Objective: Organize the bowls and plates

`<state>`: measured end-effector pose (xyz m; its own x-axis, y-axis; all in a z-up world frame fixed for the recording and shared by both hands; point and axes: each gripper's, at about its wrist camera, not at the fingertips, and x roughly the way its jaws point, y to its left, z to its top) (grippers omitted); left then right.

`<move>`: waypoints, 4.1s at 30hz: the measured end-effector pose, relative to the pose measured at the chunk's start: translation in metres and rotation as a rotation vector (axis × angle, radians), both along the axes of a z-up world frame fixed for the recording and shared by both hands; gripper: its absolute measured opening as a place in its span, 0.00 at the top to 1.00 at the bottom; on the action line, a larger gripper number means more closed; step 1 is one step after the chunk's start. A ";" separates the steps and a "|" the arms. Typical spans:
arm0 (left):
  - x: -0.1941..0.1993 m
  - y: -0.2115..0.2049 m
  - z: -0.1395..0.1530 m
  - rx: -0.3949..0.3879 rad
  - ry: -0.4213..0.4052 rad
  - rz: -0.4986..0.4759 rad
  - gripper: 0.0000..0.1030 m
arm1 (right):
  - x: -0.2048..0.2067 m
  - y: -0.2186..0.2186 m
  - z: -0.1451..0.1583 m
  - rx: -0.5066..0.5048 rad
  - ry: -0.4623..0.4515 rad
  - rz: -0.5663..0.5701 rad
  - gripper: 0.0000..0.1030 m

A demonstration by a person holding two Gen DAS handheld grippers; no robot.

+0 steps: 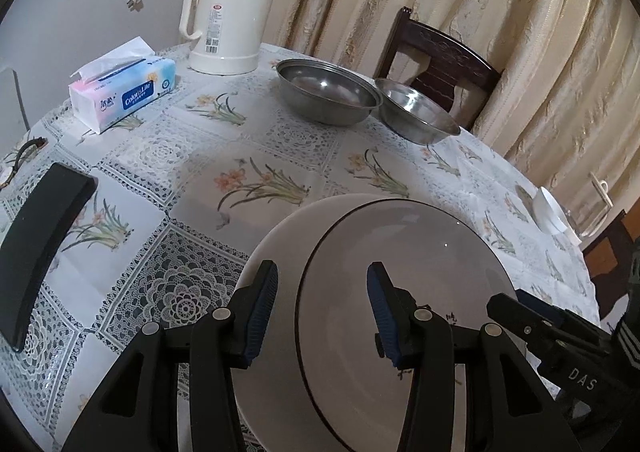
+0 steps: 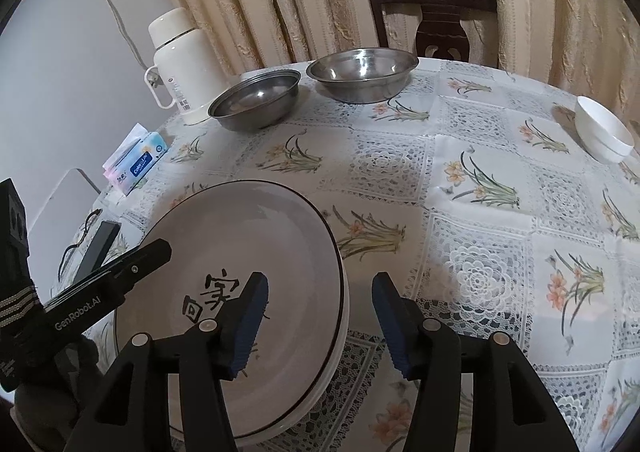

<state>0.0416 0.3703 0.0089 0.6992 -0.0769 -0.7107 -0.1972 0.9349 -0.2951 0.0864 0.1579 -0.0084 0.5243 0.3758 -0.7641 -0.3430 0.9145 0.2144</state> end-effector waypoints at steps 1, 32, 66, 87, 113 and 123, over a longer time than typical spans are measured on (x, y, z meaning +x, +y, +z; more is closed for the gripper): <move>0.000 0.000 0.000 0.006 -0.001 0.001 0.53 | 0.000 0.000 0.000 -0.001 -0.002 0.000 0.44; -0.002 -0.003 0.003 0.057 0.003 0.000 0.53 | -0.005 -0.004 0.002 -0.003 -0.023 -0.008 0.44; -0.002 -0.005 0.002 0.059 -0.006 -0.027 0.54 | -0.006 -0.003 0.003 0.003 -0.015 -0.010 0.43; 0.005 0.000 0.006 0.008 0.019 -0.053 0.48 | 0.018 -0.019 0.007 0.073 0.049 -0.035 0.42; 0.120 0.052 0.043 -0.043 0.028 -0.138 0.42 | 0.151 0.036 0.029 0.162 0.211 0.071 0.39; 0.188 0.083 0.027 -0.083 0.055 -0.104 0.42 | 0.207 0.086 0.013 0.168 0.232 0.101 0.39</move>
<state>0.2294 0.4529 0.0358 0.6446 -0.2064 -0.7362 -0.1189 0.9241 -0.3632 0.2932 0.2439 0.0043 0.2968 0.5488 -0.7815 -0.3546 0.8232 0.4434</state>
